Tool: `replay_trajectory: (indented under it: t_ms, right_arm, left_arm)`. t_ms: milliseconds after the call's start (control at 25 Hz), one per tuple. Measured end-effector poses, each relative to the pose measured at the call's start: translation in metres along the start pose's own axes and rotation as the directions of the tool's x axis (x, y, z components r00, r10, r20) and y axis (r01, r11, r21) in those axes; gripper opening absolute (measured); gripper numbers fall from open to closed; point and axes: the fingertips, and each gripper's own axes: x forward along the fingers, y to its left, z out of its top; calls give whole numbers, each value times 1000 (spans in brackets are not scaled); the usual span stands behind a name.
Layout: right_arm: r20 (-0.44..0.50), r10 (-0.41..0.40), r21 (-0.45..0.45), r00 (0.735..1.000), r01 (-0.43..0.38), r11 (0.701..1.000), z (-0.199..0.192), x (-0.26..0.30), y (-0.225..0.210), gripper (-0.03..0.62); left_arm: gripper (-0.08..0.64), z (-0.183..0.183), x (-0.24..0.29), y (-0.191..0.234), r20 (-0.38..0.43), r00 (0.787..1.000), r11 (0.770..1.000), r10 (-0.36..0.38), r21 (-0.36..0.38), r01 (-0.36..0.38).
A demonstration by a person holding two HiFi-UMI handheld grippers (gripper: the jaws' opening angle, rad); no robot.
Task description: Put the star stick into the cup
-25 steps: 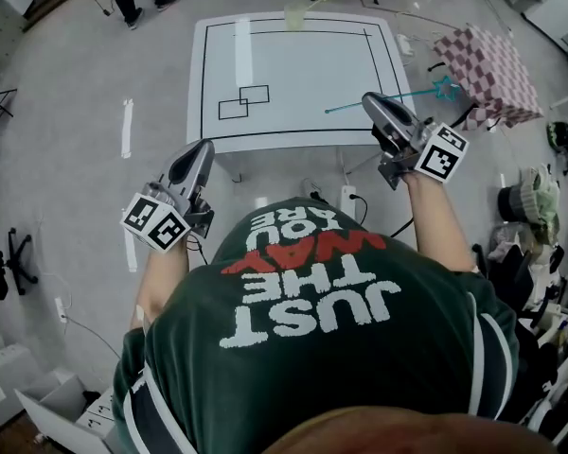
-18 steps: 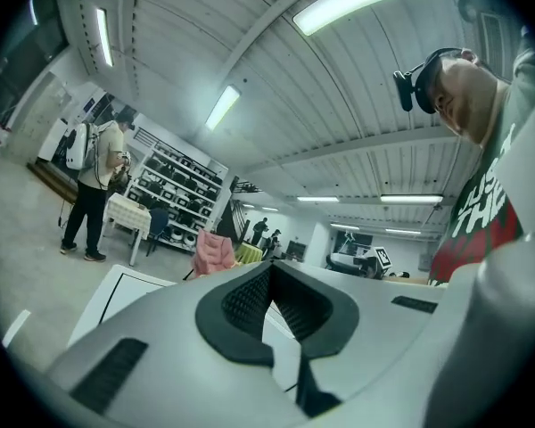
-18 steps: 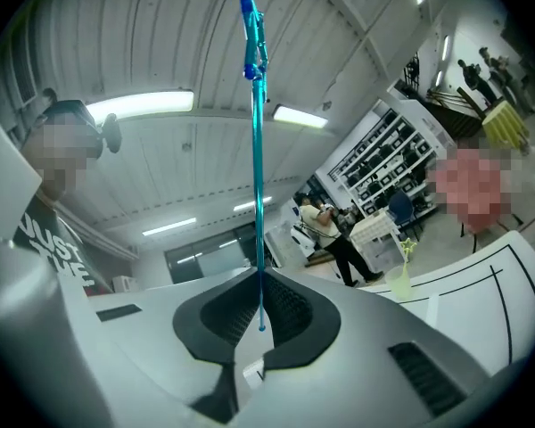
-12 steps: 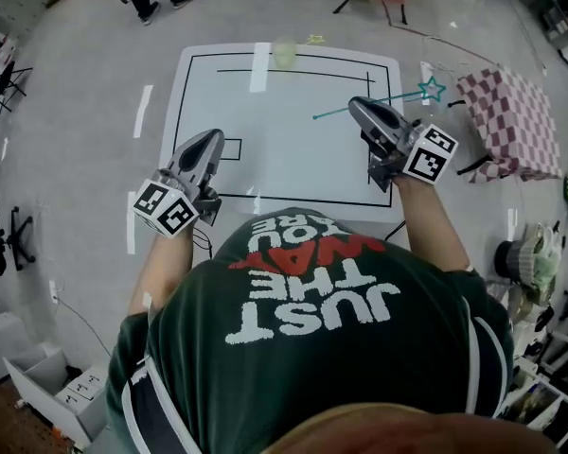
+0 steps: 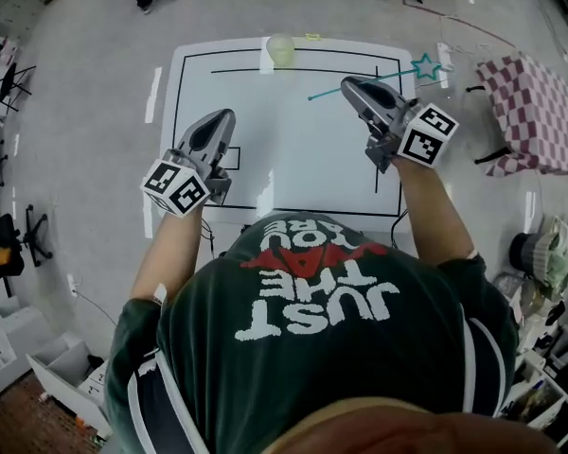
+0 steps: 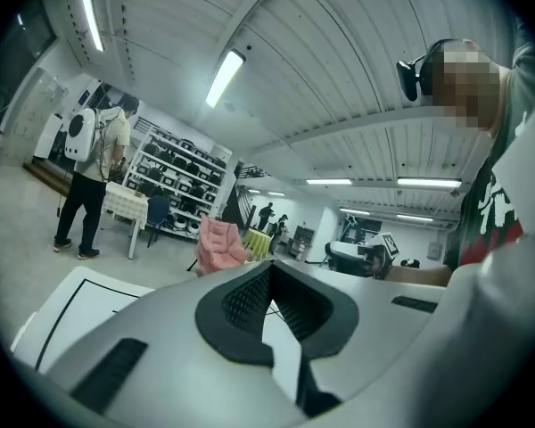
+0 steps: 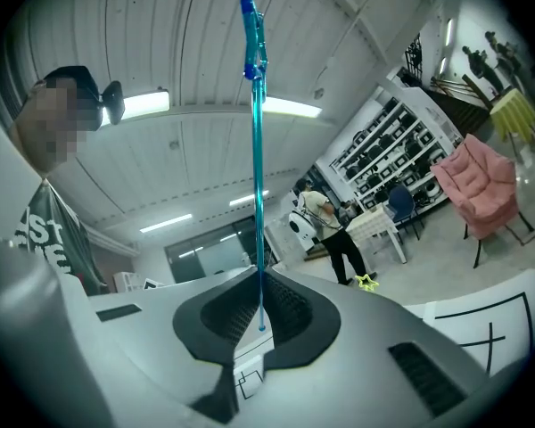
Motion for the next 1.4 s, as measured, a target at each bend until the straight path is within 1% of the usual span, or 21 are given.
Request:
replay_trajectory:
  t_ms: [80,200,400,600,800,1000,1080,1280,1400]
  right_arm:
    - [2,-24,-10,1000,24,1000,-3,11,-6,41]
    - [9,-74,-27,997,74,997,-6,34,-13,41]
    - [11,-171,-56,985,172,984,-9,72,-36,41]
    - [3,-220,-63,976,220,974,-19,106,-76,41]
    - [2,-254,-86,967,253,964,-30,129,-117,41]
    - [-6,-284,-100,959,282,954,-48,154,-152,41]
    - [-16,-292,-127,956,288,949,-55,161,-160,41]
    - [-24,-320,-209,947,308,928,-66,161,-171,41]
    - [-37,-335,-237,941,317,918,-77,165,-177,41]
  left_arm:
    - [-5,0,4,15,-7,1000,1000,-15,11,15]
    - [-5,1,11,40,-19,998,998,-58,30,59]
    - [-5,-1,32,82,-45,992,992,-117,34,119]
    - [-5,-12,60,125,-63,990,991,-126,27,128]
    - [-5,-30,89,155,-74,990,992,-124,30,126]
    - [-5,-50,121,193,-68,991,993,-118,5,118]
    - [-5,-59,135,201,-66,990,992,-126,9,127]
    - [-5,-78,166,198,-71,986,987,-152,48,156]
    - [-5,-89,177,201,-80,983,984,-164,61,169]
